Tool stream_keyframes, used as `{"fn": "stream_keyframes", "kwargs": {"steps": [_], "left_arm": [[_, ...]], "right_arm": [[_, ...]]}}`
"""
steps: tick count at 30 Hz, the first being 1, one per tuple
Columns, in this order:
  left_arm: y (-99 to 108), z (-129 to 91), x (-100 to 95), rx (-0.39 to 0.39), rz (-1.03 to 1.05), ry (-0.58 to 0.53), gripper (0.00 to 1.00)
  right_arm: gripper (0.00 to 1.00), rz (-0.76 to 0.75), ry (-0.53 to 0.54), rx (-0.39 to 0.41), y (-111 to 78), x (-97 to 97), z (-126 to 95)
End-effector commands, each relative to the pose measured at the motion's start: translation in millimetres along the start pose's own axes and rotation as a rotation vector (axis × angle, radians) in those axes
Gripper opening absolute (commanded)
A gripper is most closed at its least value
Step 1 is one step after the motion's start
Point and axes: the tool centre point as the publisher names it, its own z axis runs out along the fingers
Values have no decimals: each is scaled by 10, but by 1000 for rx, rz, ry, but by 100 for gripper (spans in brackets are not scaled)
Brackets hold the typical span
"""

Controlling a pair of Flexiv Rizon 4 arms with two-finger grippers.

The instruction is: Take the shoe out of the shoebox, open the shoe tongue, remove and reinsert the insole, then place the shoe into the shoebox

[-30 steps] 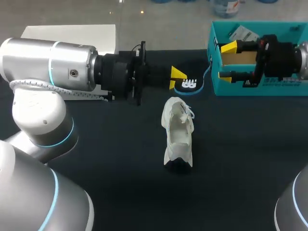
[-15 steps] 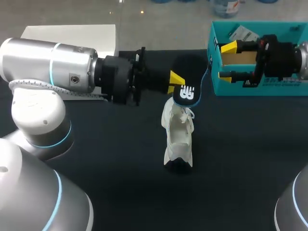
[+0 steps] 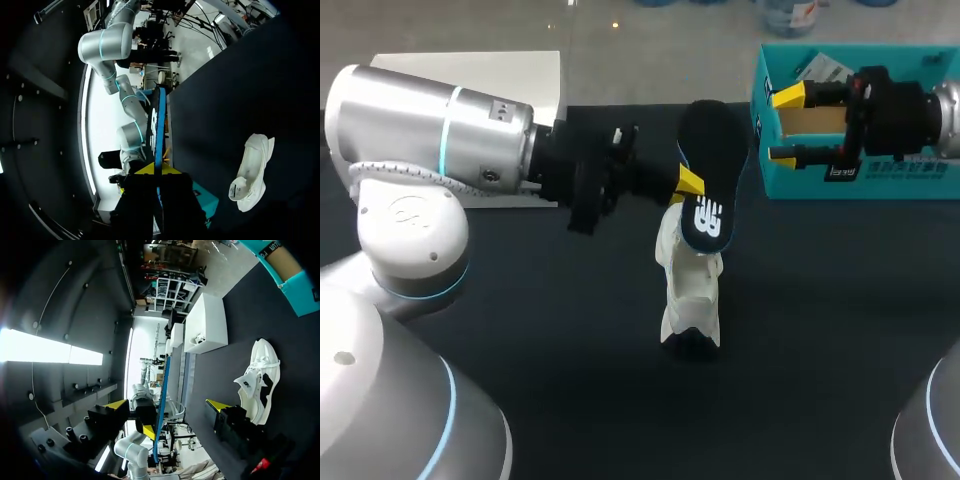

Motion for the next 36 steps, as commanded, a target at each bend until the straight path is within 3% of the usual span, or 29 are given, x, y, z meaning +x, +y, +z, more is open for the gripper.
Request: {"fn": "stream_keyframes", "kwargs": {"steps": [1,11,12,15,18,22,23,36], "left_arm": [[124,199,17,-6,11,13,0],[259,419,76,-56,35,-5,0],[262,430,80,-57,35,-4,0],[264,444,90,-64,36,-7,0],[271,453,86,-72,30,-21,0],[275,480,68,-75,29,-24,0],[272,484,62,-75,29,-28,0],[280,520,22,-71,41,-42,0]], "right_arm": [[100,-5,3,-7,25,21,78],[100,-2,33,26,-2,12,192],[95,-2,34,27,-2,11,193],[50,-2,35,27,6,6,190],[35,0,34,25,19,-4,179],[4,2,36,30,31,-12,192],[0,2,37,30,32,-14,194],[0,13,47,41,13,-79,212]]}}
